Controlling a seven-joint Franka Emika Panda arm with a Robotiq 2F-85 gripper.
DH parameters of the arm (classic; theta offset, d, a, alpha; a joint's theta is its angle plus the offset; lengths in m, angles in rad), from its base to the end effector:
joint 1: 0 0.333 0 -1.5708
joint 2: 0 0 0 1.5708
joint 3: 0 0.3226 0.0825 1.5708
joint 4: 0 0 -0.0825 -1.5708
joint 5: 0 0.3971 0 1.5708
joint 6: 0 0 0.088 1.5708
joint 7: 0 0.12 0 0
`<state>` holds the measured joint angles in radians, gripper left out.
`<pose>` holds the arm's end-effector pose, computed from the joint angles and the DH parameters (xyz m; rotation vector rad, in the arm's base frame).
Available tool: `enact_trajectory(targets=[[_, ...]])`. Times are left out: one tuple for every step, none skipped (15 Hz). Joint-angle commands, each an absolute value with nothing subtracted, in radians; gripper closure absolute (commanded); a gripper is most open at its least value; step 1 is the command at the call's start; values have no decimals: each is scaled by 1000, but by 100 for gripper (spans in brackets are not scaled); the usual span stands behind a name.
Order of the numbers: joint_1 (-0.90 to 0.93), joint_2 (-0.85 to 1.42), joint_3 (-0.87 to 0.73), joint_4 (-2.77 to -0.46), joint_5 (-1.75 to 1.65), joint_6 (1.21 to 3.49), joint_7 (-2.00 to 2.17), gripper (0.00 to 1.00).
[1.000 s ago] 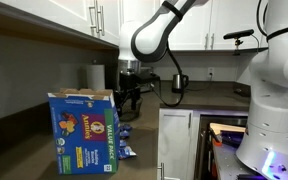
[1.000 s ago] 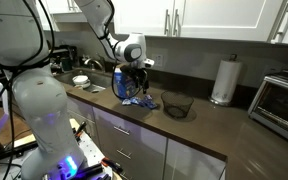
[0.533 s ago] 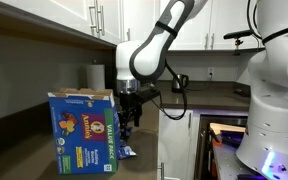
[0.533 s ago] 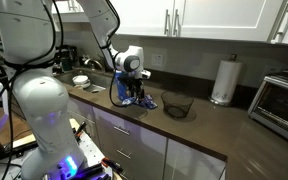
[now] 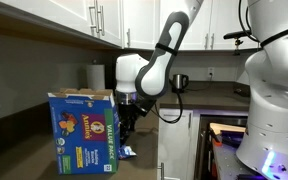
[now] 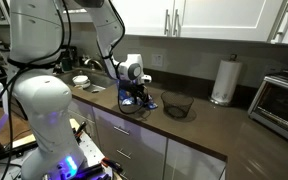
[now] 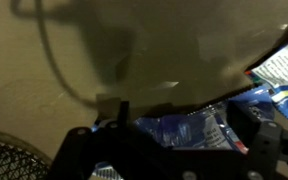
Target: Put a blue packet in the basket
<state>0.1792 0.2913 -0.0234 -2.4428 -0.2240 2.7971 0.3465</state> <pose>0.4918 0.0862 0.1718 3.0683 0.0293 0.1262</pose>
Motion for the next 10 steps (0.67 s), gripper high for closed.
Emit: enact_trajectory(targets=[[223,327,-84,-2412,-280,2849,370,33],[232,328,-94,-2407,-286,2854,372,40],[236,329,-98,-2402,-282,2860,369,47],[242,331,-104,-2399,-279,2864,368,54],[243,330,-101,-2398,-269,2867,362,61],[248,330,-105,-2397,-271,2868,363,67],[248,326,-101,-2400,-266,2866,359,74],[243,316,-97,-2401,-259,2855,349,80],[246,311,-97,-2403,-259,2851,351,86],[254,301,-102,-2406,-266,2839,359,93]])
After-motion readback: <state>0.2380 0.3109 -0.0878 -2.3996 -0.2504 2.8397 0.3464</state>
